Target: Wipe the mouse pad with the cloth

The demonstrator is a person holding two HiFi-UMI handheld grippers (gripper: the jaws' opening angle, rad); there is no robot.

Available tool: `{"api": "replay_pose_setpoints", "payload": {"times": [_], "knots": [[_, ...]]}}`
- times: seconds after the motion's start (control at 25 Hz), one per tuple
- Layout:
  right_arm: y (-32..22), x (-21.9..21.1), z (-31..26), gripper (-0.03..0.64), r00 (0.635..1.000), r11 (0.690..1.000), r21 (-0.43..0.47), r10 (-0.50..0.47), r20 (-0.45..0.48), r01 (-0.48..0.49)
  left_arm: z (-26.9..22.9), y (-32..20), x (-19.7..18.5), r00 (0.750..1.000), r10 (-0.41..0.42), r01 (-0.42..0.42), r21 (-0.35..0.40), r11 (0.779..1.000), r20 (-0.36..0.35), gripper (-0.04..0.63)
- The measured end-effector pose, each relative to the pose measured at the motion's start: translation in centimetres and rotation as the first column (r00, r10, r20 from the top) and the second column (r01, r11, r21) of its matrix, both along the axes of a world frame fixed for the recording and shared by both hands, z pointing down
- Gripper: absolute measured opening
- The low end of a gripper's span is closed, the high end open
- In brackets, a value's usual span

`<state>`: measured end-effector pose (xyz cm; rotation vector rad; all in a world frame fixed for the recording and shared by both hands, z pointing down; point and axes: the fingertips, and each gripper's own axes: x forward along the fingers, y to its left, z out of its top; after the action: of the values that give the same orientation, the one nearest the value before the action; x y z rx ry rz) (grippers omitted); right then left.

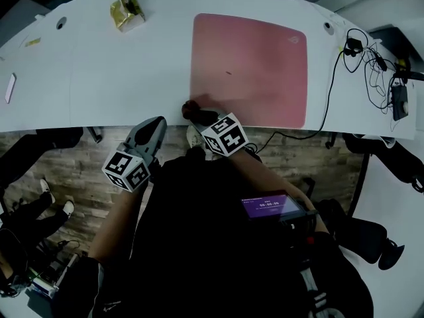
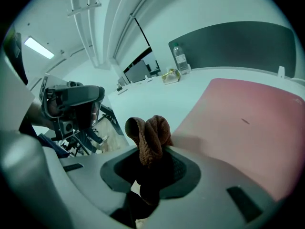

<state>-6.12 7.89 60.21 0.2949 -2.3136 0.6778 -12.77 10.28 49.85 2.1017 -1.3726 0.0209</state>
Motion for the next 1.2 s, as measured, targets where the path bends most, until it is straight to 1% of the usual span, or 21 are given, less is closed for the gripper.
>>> {"api": "replay_pose_setpoints", "payload": {"times": [0.2, 0.32, 0.4, 0.44, 0.64, 0.84, 1.0, 1.2], "knots": [[1.4, -2.3, -0.3, 0.113, 0.997, 0.997, -0.022, -0.072, 0.025, 0.073, -0.3, 0.3, -1.2, 1.000, -0.031, 0.031, 0.003, 1.000, 0.004, 0.009], [2.0, -4.0, -1.4, 0.113, 0.991, 0.994, -0.063, -0.087, 0.106, 0.094, -0.6, 0.3, -1.8, 0.999, -0.040, 0.039, 0.015, 0.999, 0.008, 0.009], [1.6, -5.1, -2.4, 0.114, 0.985, 0.994, -0.059, -0.082, 0.150, 0.091, -0.8, 0.2, -2.2, 0.999, -0.045, 0.044, 0.021, 0.999, 0.013, 0.009], [1.0, -5.4, -2.6, 0.113, 0.985, 0.995, -0.047, -0.078, 0.153, 0.086, -0.9, 0.1, -2.4, 0.999, -0.047, 0.047, 0.024, 0.999, 0.015, 0.009], [-3.2, -4.8, -1.4, 0.114, 0.996, 1.000, -0.016, 0.010, 0.086, -0.008, -1.6, -0.2, -2.8, 0.999, -0.050, 0.049, 0.040, 0.998, 0.021, 0.009], [-5.6, -3.4, -0.5, 0.114, 0.998, 0.998, 0.024, 0.063, 0.032, -0.064, -2.0, -0.9, -3.0, 0.999, -0.041, 0.040, 0.047, 0.998, 0.025, 0.009], [-6.9, -1.3, -0.3, 0.114, 0.993, 0.992, 0.054, 0.114, -0.001, -0.114, -2.0, -1.8, -2.4, 1.000, -0.014, 0.013, 0.053, 0.999, 0.022, 0.009], [-8.4, 2.3, -0.1, 0.114, 0.982, 0.980, 0.075, 0.189, -0.026, -0.187, -2.0, -2.8, -0.3, 0.999, 0.032, -0.033, 0.054, 0.998, 0.020, 0.009]]}}
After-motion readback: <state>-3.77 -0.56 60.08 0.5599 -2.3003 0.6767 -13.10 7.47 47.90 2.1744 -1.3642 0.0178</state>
